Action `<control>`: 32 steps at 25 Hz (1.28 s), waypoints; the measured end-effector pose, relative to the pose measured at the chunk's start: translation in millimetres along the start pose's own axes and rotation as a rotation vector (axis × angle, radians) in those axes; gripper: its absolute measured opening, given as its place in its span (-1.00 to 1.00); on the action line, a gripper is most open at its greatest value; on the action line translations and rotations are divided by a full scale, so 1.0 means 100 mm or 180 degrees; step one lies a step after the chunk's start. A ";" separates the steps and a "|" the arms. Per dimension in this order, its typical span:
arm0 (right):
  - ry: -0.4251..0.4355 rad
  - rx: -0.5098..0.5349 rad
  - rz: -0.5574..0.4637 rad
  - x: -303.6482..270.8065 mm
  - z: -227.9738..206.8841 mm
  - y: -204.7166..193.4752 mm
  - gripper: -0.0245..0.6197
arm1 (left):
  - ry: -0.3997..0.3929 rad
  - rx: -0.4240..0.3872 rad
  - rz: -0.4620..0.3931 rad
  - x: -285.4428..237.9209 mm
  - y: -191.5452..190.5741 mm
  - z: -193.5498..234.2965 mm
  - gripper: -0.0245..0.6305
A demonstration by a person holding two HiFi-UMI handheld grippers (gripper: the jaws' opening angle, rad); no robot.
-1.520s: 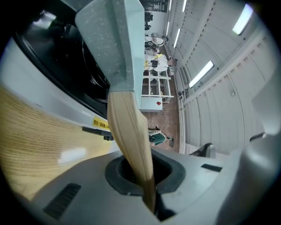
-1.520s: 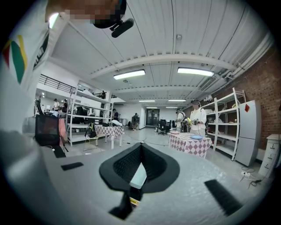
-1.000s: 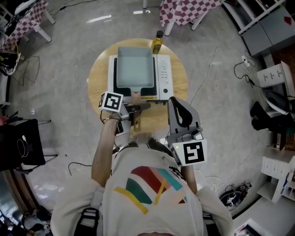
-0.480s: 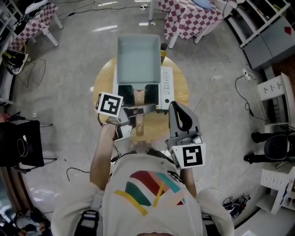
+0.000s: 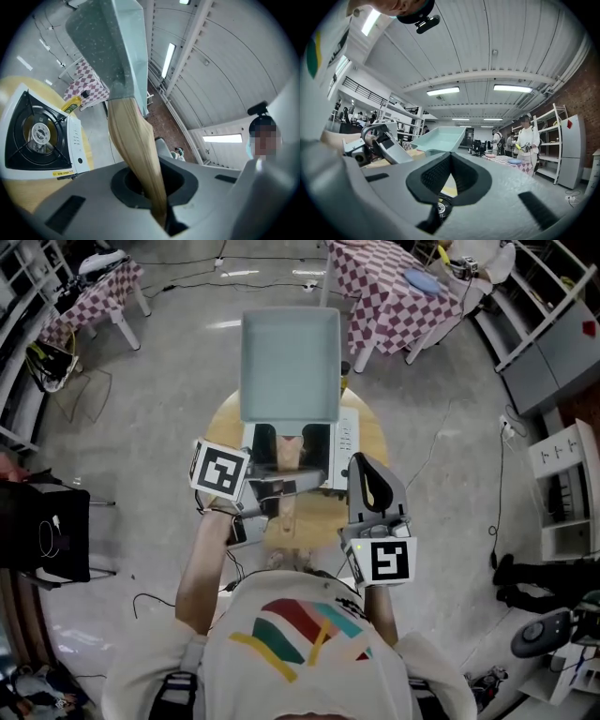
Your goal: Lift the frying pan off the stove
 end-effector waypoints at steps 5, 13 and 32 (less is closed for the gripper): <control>-0.0021 0.0002 -0.0091 -0.04 -0.04 0.02 -0.93 | 0.0005 -0.0169 -0.0006 0.03 0.06 -0.19 -0.91; -0.0015 0.0032 -0.0215 -0.09 -0.07 0.02 -0.93 | -0.0112 -0.0457 -0.0032 0.00 0.14 -0.42 -0.90; -0.0080 0.0306 -0.0188 -0.03 -0.04 0.05 -0.93 | -0.0197 -0.0570 -0.0030 -0.01 0.07 -0.57 -0.89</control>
Point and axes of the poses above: the fingertips, and each gripper's own axes: x backward along the fingers, z to its left, y out of its top, the point moved 7 cm from there along x, backward along the fingers, and after that the axes turned 1 degree about -y, right-handed, at the moved point
